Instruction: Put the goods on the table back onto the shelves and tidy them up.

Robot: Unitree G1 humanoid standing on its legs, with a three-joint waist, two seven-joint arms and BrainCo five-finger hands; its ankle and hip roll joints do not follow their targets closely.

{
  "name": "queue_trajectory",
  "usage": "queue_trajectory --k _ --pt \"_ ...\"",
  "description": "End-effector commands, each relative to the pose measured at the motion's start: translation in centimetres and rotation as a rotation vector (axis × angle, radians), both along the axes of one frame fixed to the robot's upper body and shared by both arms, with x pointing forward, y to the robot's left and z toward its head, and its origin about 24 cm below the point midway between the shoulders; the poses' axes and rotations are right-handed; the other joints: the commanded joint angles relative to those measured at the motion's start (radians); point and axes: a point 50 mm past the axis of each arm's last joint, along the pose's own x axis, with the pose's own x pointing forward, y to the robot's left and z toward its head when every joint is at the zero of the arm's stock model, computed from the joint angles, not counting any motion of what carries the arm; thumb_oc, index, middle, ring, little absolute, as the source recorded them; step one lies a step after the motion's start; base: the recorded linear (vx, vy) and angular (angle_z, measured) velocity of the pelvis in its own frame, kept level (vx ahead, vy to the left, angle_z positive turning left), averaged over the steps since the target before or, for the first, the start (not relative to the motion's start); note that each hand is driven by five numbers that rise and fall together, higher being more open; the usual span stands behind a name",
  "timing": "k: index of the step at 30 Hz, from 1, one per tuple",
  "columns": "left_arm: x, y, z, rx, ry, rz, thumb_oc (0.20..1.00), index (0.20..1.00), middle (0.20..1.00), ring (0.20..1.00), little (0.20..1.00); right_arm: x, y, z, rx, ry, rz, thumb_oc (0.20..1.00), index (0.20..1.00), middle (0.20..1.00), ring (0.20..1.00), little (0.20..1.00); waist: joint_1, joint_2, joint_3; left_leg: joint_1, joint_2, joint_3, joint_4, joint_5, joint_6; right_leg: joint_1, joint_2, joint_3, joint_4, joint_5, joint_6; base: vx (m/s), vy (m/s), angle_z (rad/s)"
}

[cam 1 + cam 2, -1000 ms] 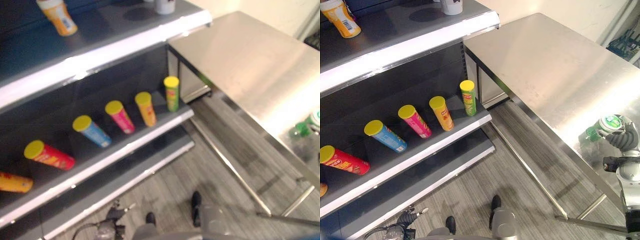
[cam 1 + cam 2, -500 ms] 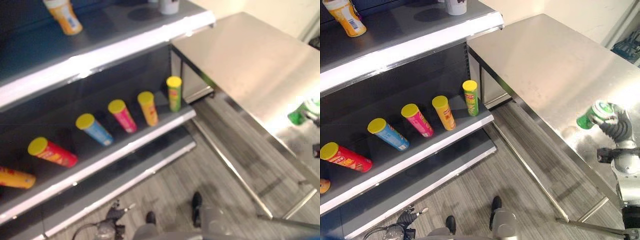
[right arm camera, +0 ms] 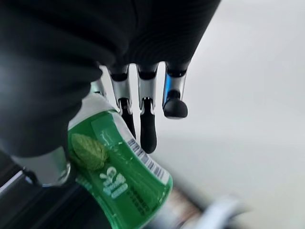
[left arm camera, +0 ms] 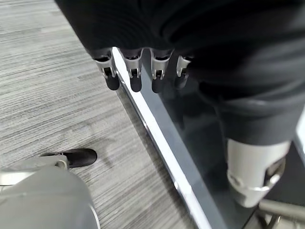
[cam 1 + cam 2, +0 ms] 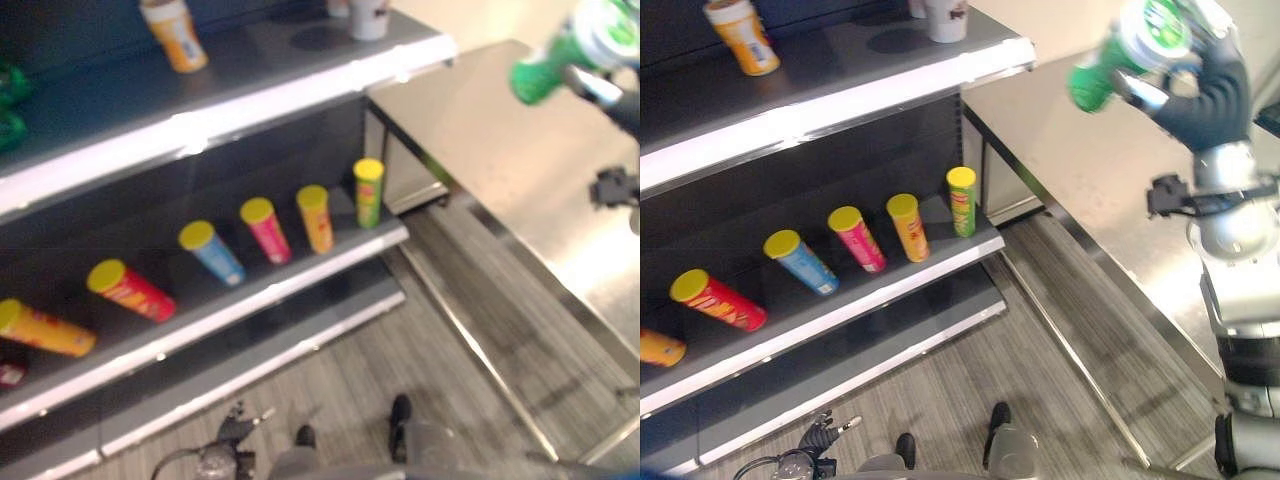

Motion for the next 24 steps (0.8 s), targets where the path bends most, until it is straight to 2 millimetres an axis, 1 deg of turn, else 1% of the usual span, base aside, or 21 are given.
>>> queue_trajectory --k 1,3,4,5,6,8,10,11,15,17,24 --pt "0.3 4.1 1.3 0.099 -0.04 0.061 1.0 1.0 1.0 1.0 1.0 -0.4 2.3 3.5 -0.017 -0.097 0.126 0.2 0.2 0.2 0.2 0.2 0.047 -0.093 -0.04 0.026 0.022 0.049 0.042 -0.07 -0.056 0.108 -0.084 0.085 -0.073 -0.094 0.116 0.0 0.0 0.15" --pt "-0.1 4.3 1.3 0.1 -0.036 0.081 1.0 1.0 1.0 1.0 1.0 0.5 3.6 4.3 -0.05 -0.08 0.151 0.2 0.2 0.2 0.2 0.2 0.067 -0.095 -0.046 0.021 0.017 0.035 0.042 -0.068 -0.057 0.115 -0.091 0.073 -0.075 -0.094 0.115 0.01 -0.005 0.21" --pt "-0.5 4.6 1.2 0.104 -0.025 0.095 1.0 1.0 1.0 1.0 1.0 1.3 4.3 5.1 -0.079 -0.071 0.137 0.2 0.2 0.2 0.2 0.2 0.09 -0.101 -0.053 0.016 0.01 0.019 0.041 -0.066 -0.059 0.124 -0.097 0.057 -0.077 -0.093 0.115 0.02 -0.011 0.32" --pt "-0.7 4.6 1.2 0.104 -0.022 0.1 1.0 1.0 1.0 1.0 1.0 1.7 4.6 5.4 -0.088 -0.066 0.131 0.2 0.2 0.2 0.2 0.2 0.099 -0.099 -0.055 0.012 0.007 0.009 0.041 -0.064 -0.061 0.129 -0.101 0.046 -0.078 -0.093 0.115 0.02 -0.006 0.4" --pt "-0.7 4.6 1.2 0.102 -0.023 0.102 1.0 1.0 1.0 1.0 1.0 1.7 4.7 5.5 -0.09 -0.067 0.133 0.2 0.2 0.2 0.2 0.2 0.095 -0.098 -0.054 0.012 0.007 0.008 0.042 -0.064 -0.061 0.13 -0.102 0.044 -0.078 -0.094 0.115 0.01 -0.003 0.36" --pt "-1.2 4.7 1.0 0.104 -0.007 0.107 1.0 1.0 1.0 1.0 1.0 2.7 4.8 6.2 -0.078 -0.055 0.106 0.2 0.2 0.2 0.2 0.2 0.123 -0.101 -0.059 0.004 -0.001 -0.014 0.04 -0.06 -0.063 0.142 -0.111 0.021 -0.08 -0.093 0.115 0.02 -0.006 0.34" --pt "-1.3 4.5 0.9 0.101 -0.002 0.104 1.0 1.0 1.0 1.0 1.0 3.6 4.8 6.6 -0.068 -0.034 0.076 0.2 0.2 0.2 0.2 0.2 0.137 -0.099 -0.062 -0.004 -0.009 -0.035 0.039 -0.057 -0.065 0.154 -0.119 -0.005 -0.082 -0.094 0.116 0.02 -0.008 0.3" --pt "-1.5 4.5 0.9 0.102 0.004 0.105 1.0 1.0 1.0 1.0 1.0 4.2 4.6 6.7 -0.05 -0.019 0.058 0.2 0.2 0.2 0.2 0.2 0.151 -0.098 -0.065 -0.009 -0.013 -0.044 0.039 -0.056 -0.065 0.16 -0.123 -0.018 -0.083 -0.093 0.117 0.02 -0.004 0.45" --pt "-1.7 4.4 0.7 0.101 0.014 0.108 1.0 1.0 1.0 1.0 1.0 6.3 4.7 6.3 -0.043 0.046 -0.008 0.2 0.2 0.2 0.2 0.2 0.186 -0.099 -0.069 -0.025 -0.028 -0.077 0.044 -0.052 -0.066 0.177 -0.135 -0.058 -0.087 -0.093 0.12 0.02 0.001 0.47" --pt "-1.6 4.4 0.7 0.102 0.014 0.105 1.0 1.0 1.0 1.0 1.0 7.0 4.7 6.2 -0.045 0.069 -0.035 0.2 0.2 0.2 0.2 0.2 0.2 -0.099 -0.072 -0.03 -0.033 -0.087 0.042 -0.05 -0.065 0.18 -0.138 -0.07 -0.088 -0.094 0.121 0.02 0.012 0.17" --pt "-1.1 4.1 0.7 0.098 0.007 0.095 1.0 1.0 1.0 1.0 1.0 9.8 3.5 4.0 -0.031 0.197 -0.16 0.2 0.2 0.2 0.2 0.2 0.245 -0.101 -0.073 -0.053 -0.048 -0.124 0.047 -0.044 -0.064 0.193 -0.149 -0.111 -0.092 -0.094 0.125 0.02 0.009 0.22"
